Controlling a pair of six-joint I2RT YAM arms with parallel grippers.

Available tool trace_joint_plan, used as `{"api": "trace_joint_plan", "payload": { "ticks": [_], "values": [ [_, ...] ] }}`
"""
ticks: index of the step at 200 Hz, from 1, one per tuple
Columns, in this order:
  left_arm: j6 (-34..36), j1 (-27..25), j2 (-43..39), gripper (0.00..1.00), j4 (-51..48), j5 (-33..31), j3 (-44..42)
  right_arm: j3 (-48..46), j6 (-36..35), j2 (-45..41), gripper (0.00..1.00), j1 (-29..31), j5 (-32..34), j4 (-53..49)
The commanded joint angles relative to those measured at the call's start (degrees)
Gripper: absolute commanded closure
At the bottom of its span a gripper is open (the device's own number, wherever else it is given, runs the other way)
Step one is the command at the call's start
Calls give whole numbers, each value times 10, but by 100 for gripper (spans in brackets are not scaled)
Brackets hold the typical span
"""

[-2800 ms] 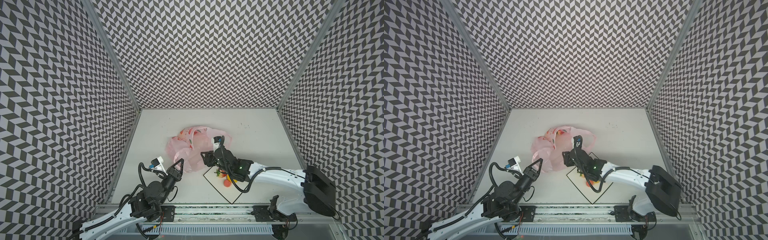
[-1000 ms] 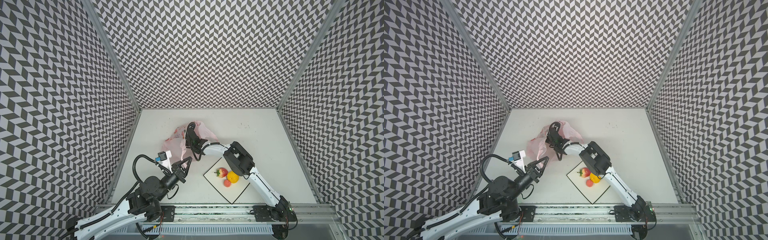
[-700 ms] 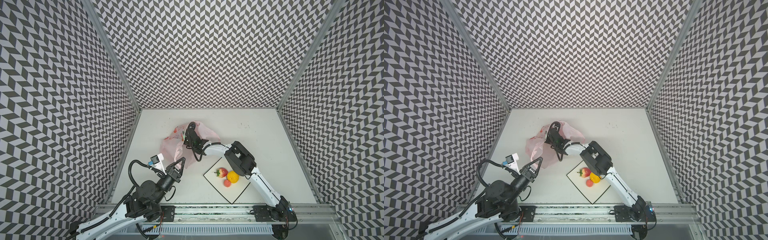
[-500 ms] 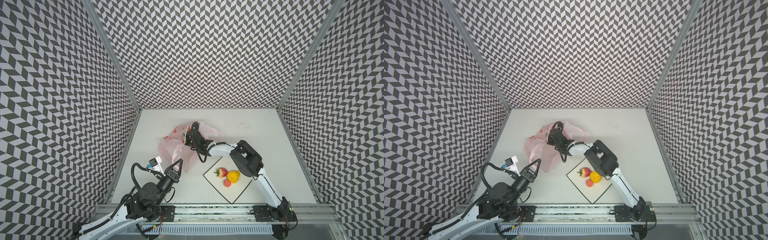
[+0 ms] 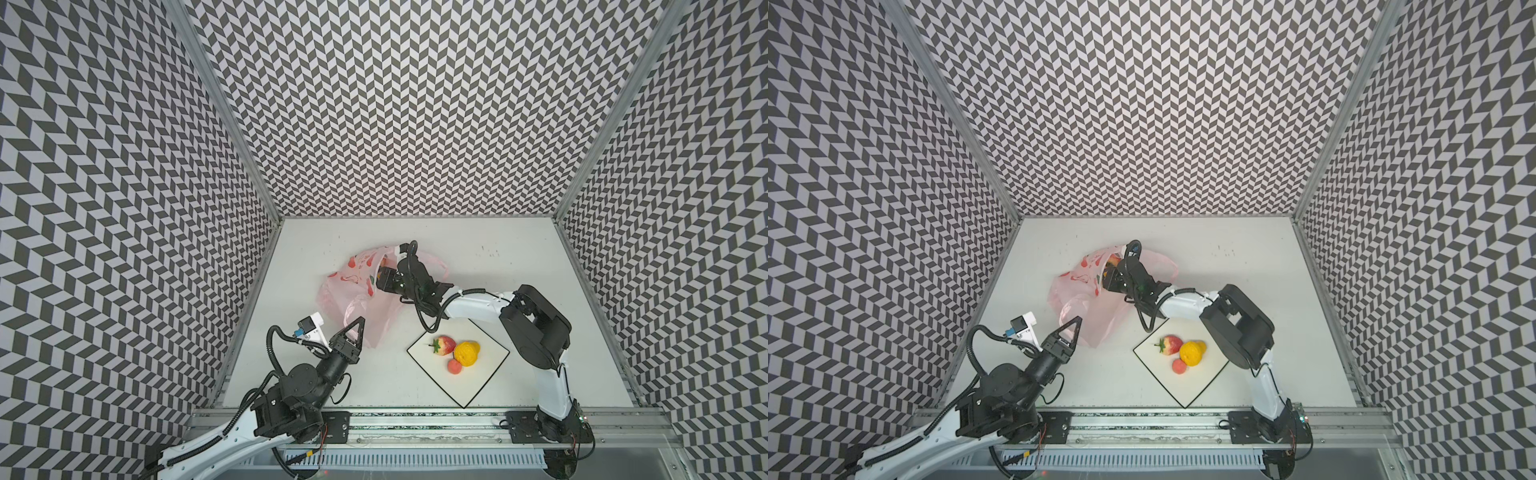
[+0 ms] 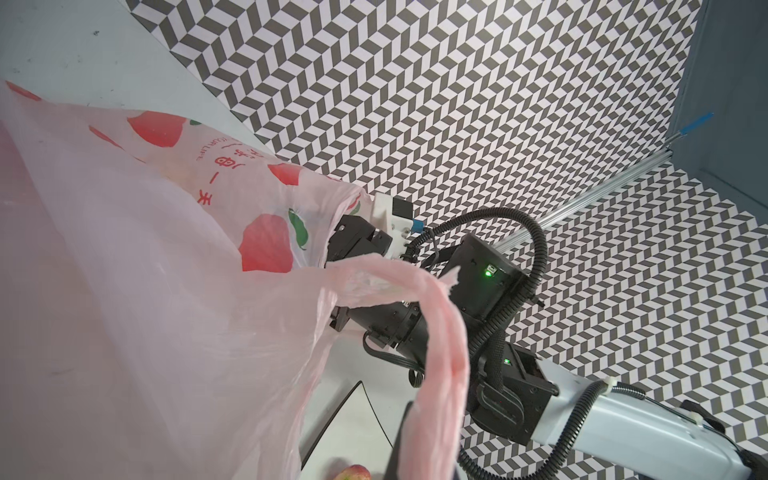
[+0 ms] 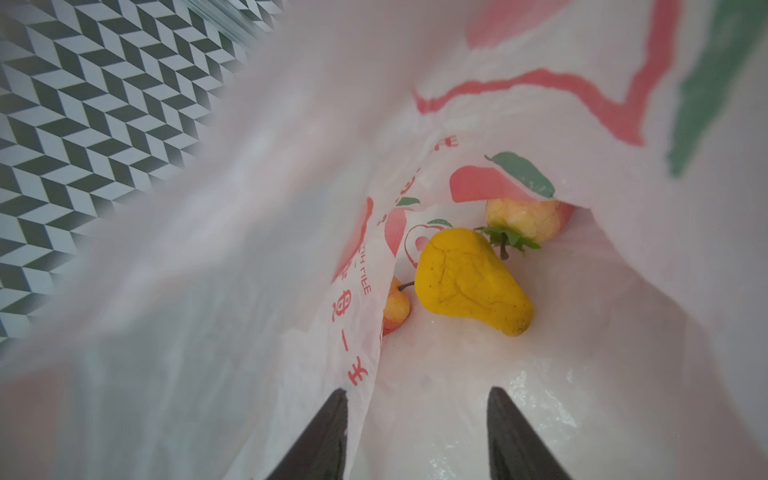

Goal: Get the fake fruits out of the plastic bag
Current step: 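Lower the right gripper around the yellow pear and close on it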

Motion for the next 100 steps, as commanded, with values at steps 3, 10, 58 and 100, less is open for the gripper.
{"api": "trace_joint_plan", "payload": {
  "ticks": [3,10,58,100],
  "values": [
    [21,1,8,100,28,5,6,26,9,31,40,-2,-4,19],
    [27,1,12,100,29,9,11,42,13,48,38,-2,-4,14],
    [50,1,10,100,27,35,35,141,-21,140,25,-4,19,-6],
    [52,1,12,100,10,48,52,160,-216,167,11,1,58,24]
  ]
}}
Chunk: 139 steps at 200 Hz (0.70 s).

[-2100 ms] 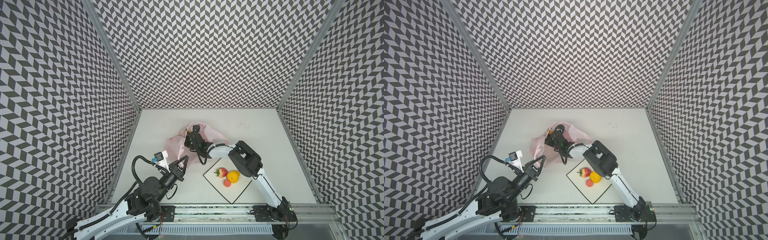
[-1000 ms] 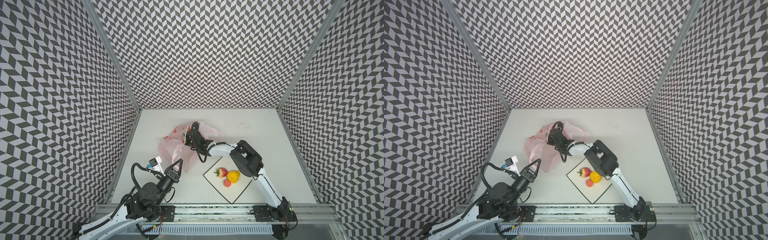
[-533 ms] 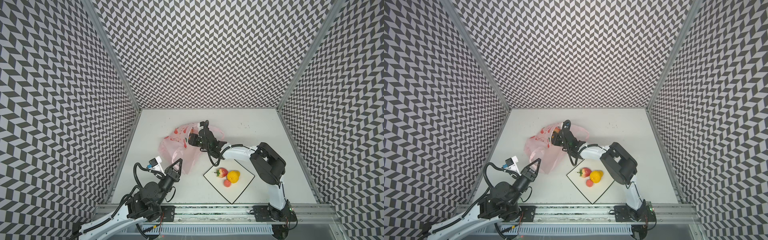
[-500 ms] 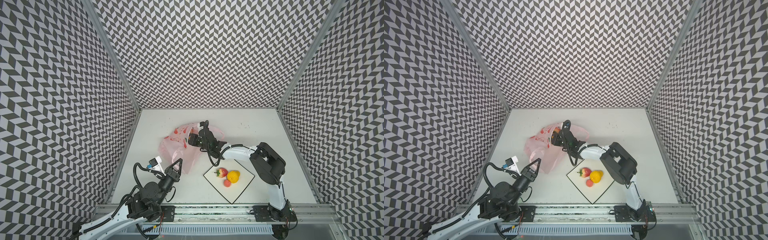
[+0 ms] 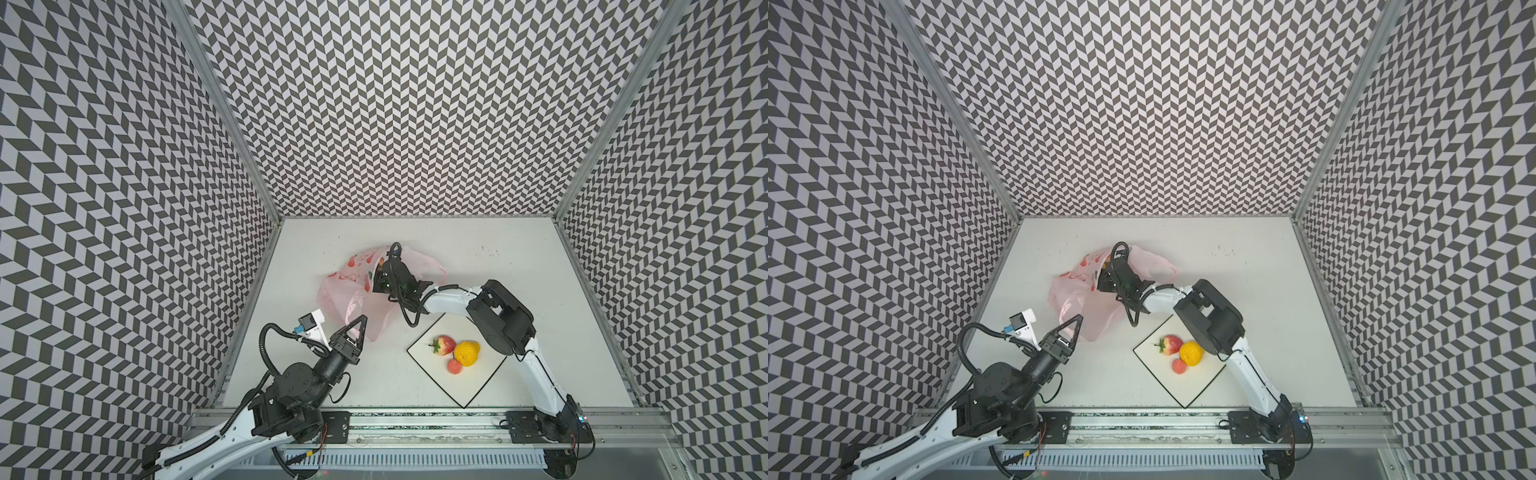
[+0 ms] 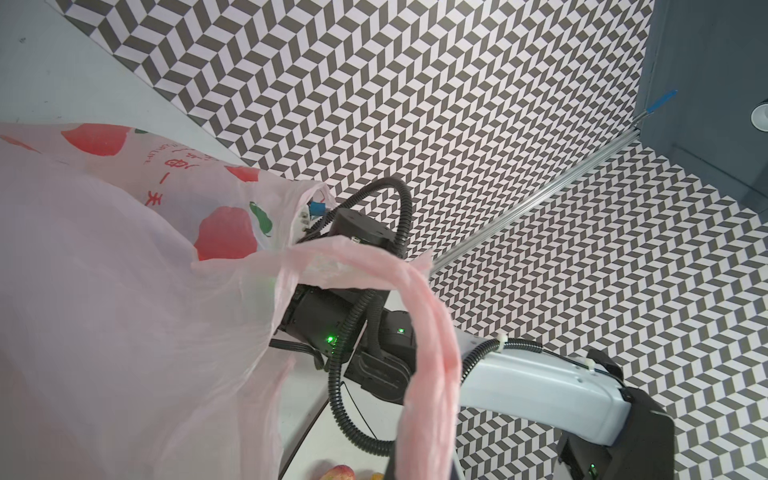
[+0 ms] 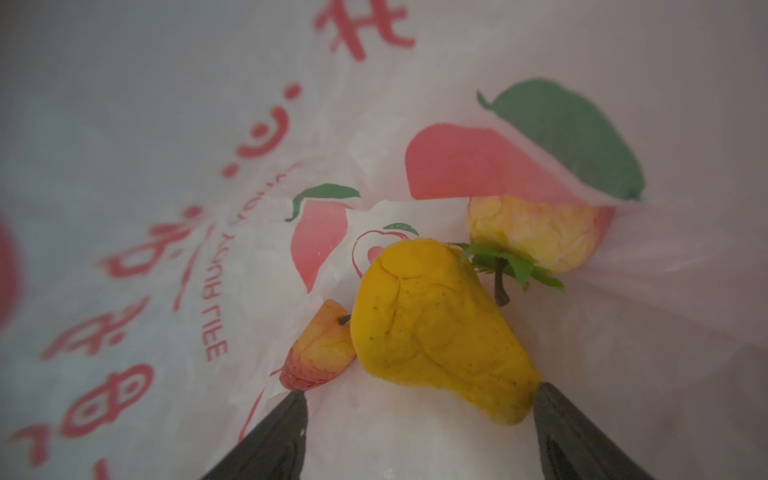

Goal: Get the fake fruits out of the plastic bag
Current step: 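Lower the right gripper around the yellow pear and close on it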

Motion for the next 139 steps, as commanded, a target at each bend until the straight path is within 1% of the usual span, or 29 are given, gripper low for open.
{"api": "trace_joint_plan", "payload": {
  "ticks": [1,15,30,42,60,99,139],
  "values": [
    [11,1,0,100,-4,9,26,13,-133,5,10,2,34,40],
    [13,1,0,100,-7,10,30,-3,-191,3,8,5,43,70],
    [14,1,3,100,-4,12,30,-9,-237,1,5,7,46,81],
    [16,1,6,100,-3,16,32,-1,-262,7,3,8,45,78],
    [16,1,15,100,-1,24,36,27,-290,25,2,10,38,59],
    [21,1,31,100,2,43,45,72,-309,64,2,9,51,45],
    [26,1,36,100,1,55,53,148,-285,116,7,8,54,9]
  ]
}}
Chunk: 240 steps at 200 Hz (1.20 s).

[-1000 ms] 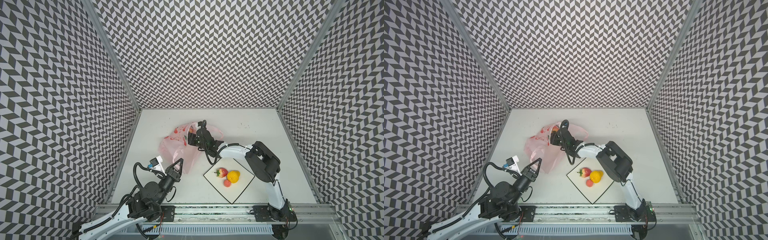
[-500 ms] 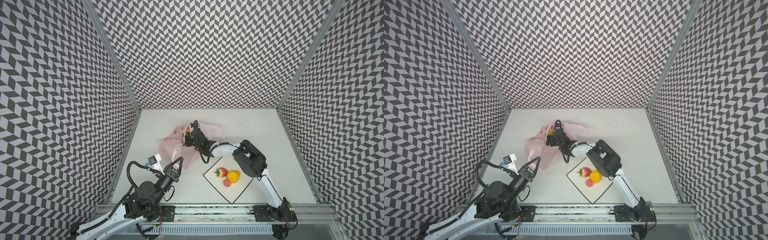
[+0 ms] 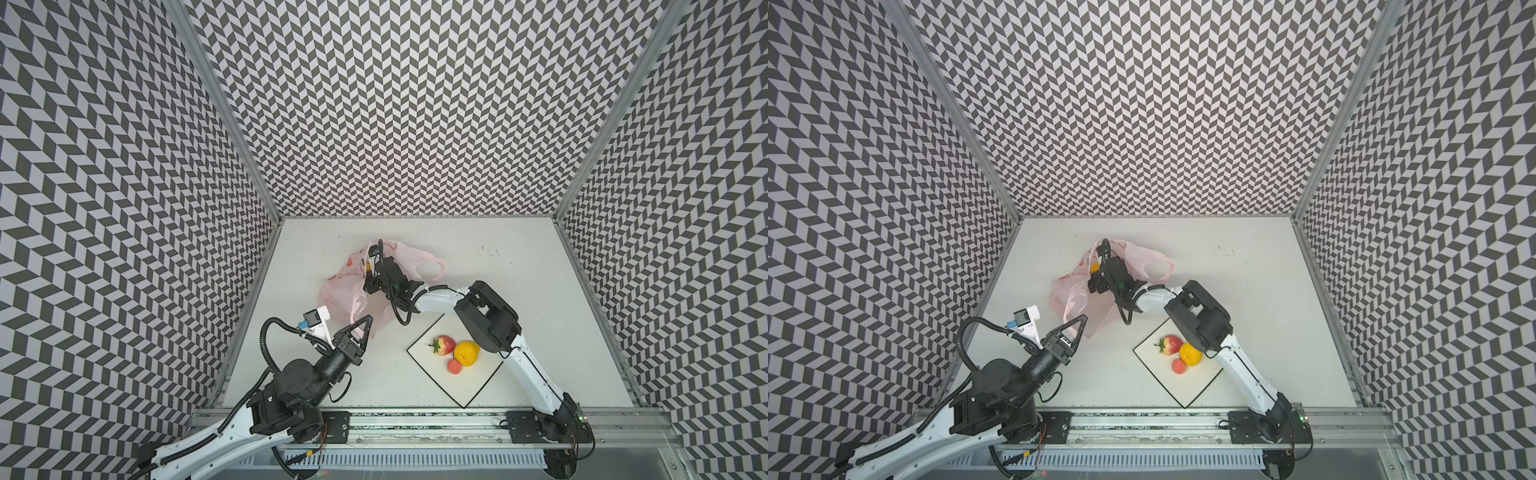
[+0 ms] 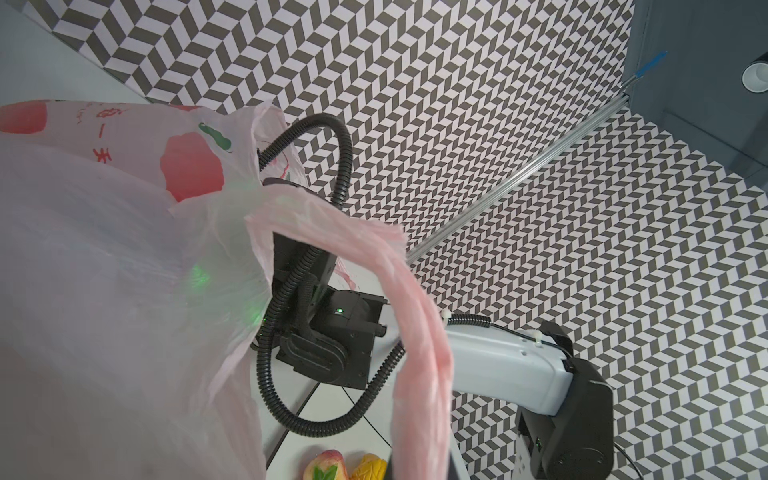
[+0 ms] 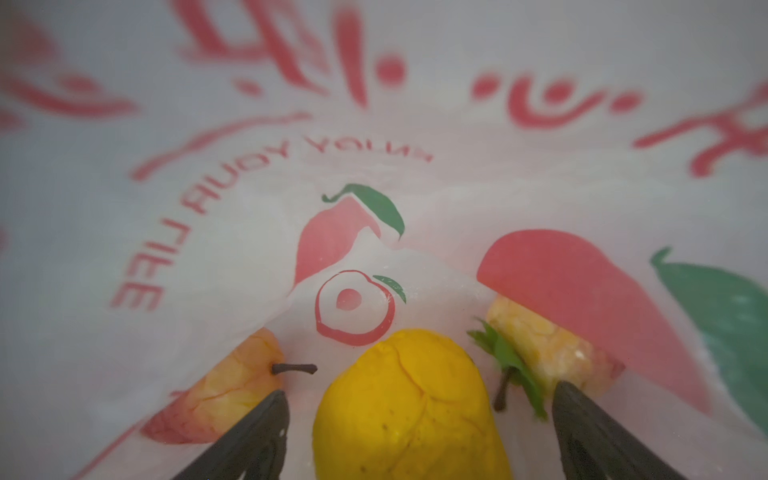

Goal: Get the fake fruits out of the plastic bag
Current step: 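Lower the right gripper around the yellow pear and close on it, then lift the yellow pear out with the right gripper and release it on the board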

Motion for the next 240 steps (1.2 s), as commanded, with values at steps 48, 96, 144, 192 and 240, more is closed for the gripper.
{"api": "trace_joint_plan", "payload": {
  "ticks": [48,96,144,192,240],
  "values": [
    [0,1,-14,100,-17,-3,19,84,28,55,34,-4,-22,-40],
    [-43,1,-60,100,-33,-42,-23,14,29,-17,68,-5,-70,-28],
    [-73,1,-61,100,-33,-74,-43,-110,39,-117,77,-5,-103,4],
    [-83,1,-57,100,-32,-99,-48,-189,53,-185,82,-5,-135,-25],
    [-83,1,-56,100,-21,-116,-54,-253,67,-253,83,-4,-161,-34]
  ]
}}
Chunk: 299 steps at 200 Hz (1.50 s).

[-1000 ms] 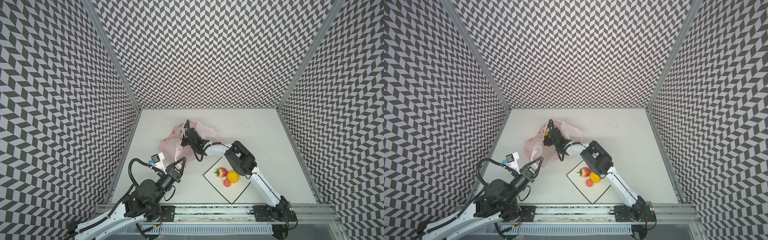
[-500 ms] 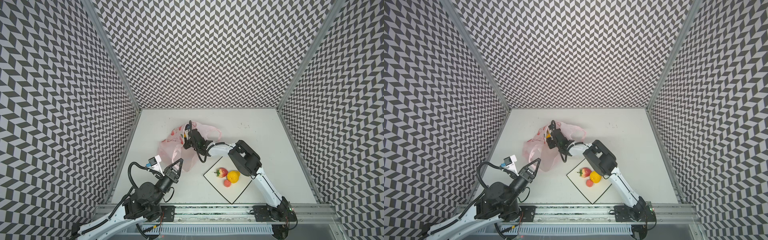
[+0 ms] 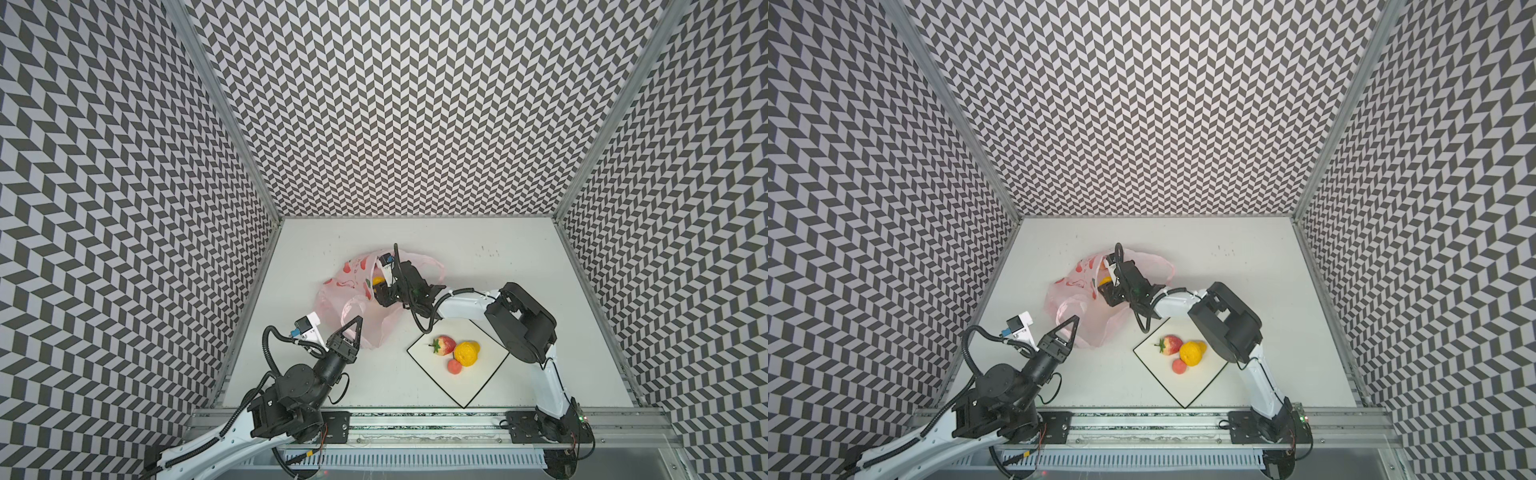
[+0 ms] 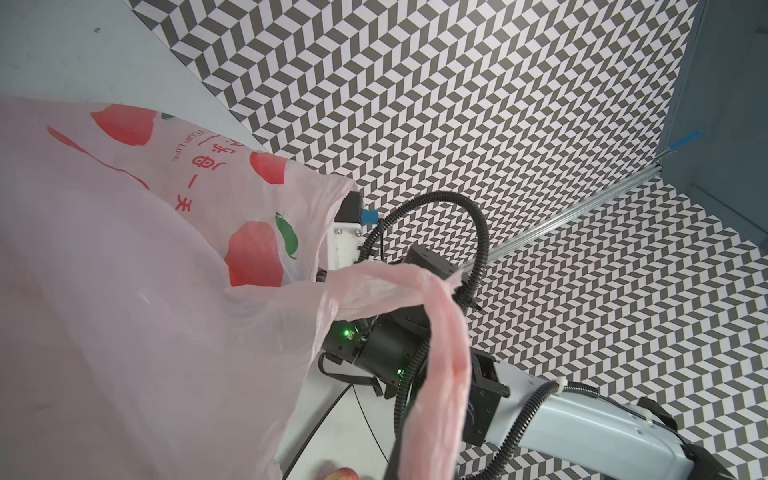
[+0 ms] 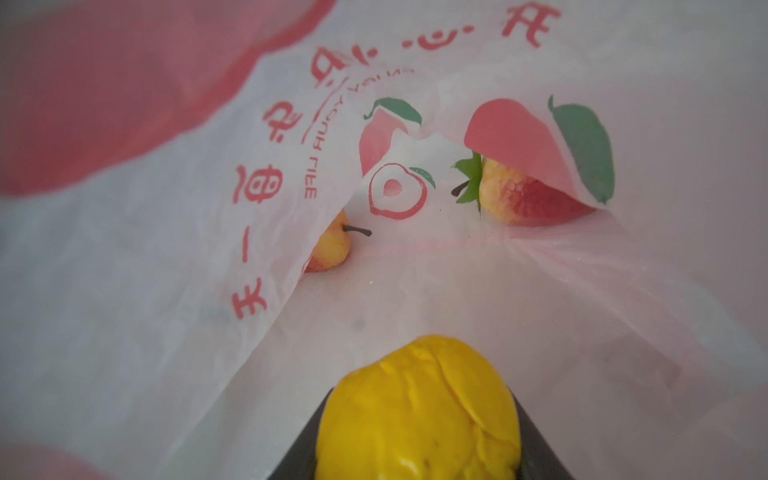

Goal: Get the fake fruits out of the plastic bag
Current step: 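Lift the yellow pear out with the right gripper and release it on the board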

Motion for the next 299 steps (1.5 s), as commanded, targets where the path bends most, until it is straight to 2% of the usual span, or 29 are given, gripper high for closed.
{"api": "trace_joint_plan", "payload": {
  "ticks": [1,64,103,132,168,194,212,247,272,286,299],
  "values": [
    [-7,1,3,100,9,-25,-10,-21,12,-53,82,0,-23,6],
    [3,1,15,100,34,-23,-16,-130,14,-200,81,1,-65,-6],
    [16,1,17,100,38,-24,-12,-252,13,-330,79,14,-51,-43],
    [19,1,16,100,51,-22,-17,-356,43,-445,77,15,-13,-80],
    [14,1,18,100,76,-14,-33,-447,72,-537,75,-1,91,-103],
    [13,1,25,100,74,-5,-29,-463,64,-546,74,-57,92,-108],
    [11,1,29,100,67,-2,-24,-459,50,-520,74,-83,80,-103],
    [8,0,29,100,48,7,-12,-428,25,-434,73,-102,54,-138],
    [2,1,20,100,25,8,-4,-439,32,-418,70,-104,27,-119],
    [-2,1,12,100,9,4,1,-445,37,-416,65,-104,27,-114],
    [-11,1,5,100,-10,-3,5,-448,40,-417,53,-105,32,-115]
  ]
}}
